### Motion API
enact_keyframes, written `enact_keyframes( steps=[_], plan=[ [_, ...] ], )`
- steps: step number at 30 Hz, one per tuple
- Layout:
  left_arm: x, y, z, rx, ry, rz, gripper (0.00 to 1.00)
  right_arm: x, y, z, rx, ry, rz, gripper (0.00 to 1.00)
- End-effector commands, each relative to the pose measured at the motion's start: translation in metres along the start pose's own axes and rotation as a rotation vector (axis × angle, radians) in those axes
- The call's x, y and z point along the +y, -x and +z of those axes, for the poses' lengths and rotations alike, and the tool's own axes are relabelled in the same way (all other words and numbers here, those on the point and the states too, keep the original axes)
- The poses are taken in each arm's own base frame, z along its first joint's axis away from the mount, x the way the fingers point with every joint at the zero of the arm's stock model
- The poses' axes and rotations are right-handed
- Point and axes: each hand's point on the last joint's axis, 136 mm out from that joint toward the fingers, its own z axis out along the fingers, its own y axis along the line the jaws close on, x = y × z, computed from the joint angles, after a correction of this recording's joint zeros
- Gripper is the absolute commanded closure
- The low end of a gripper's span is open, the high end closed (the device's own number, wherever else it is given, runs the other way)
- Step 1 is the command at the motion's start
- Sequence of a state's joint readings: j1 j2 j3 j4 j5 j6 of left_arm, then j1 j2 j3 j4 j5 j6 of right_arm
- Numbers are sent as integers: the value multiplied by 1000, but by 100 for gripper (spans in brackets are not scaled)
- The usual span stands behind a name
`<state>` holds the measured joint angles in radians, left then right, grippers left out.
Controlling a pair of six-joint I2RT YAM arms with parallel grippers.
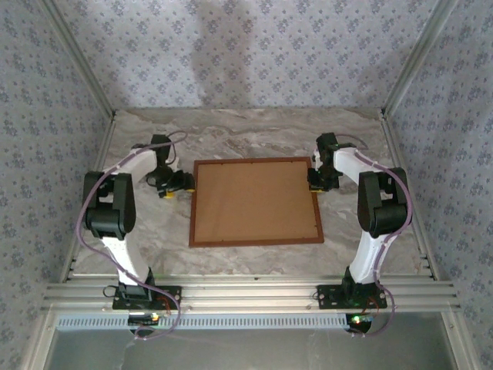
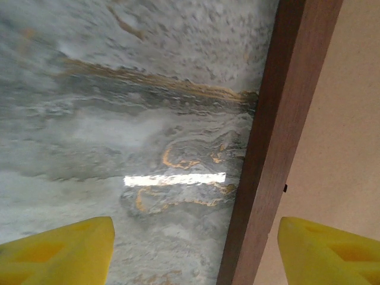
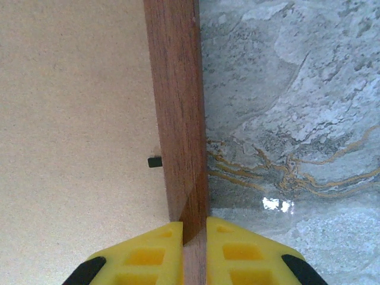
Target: Put the photo into the frame
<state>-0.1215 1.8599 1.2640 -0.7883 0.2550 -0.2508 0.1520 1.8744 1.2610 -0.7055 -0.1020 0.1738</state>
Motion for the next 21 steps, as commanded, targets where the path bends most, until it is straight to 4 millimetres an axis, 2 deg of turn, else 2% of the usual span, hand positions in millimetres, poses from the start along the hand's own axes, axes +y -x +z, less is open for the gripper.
enact_keyframes(
  steps=[1, 12, 21],
  plan=[
    [-2, -5, 8, 27, 14, 28, 27, -5, -16, 16, 57, -11, 22, 85],
    [2, 1, 13, 19, 53, 37, 28, -4, -17, 16, 60, -3, 26, 85],
    [-4, 8, 19, 26, 53, 52, 28, -2, -17, 18, 63, 2, 24, 85]
  ],
)
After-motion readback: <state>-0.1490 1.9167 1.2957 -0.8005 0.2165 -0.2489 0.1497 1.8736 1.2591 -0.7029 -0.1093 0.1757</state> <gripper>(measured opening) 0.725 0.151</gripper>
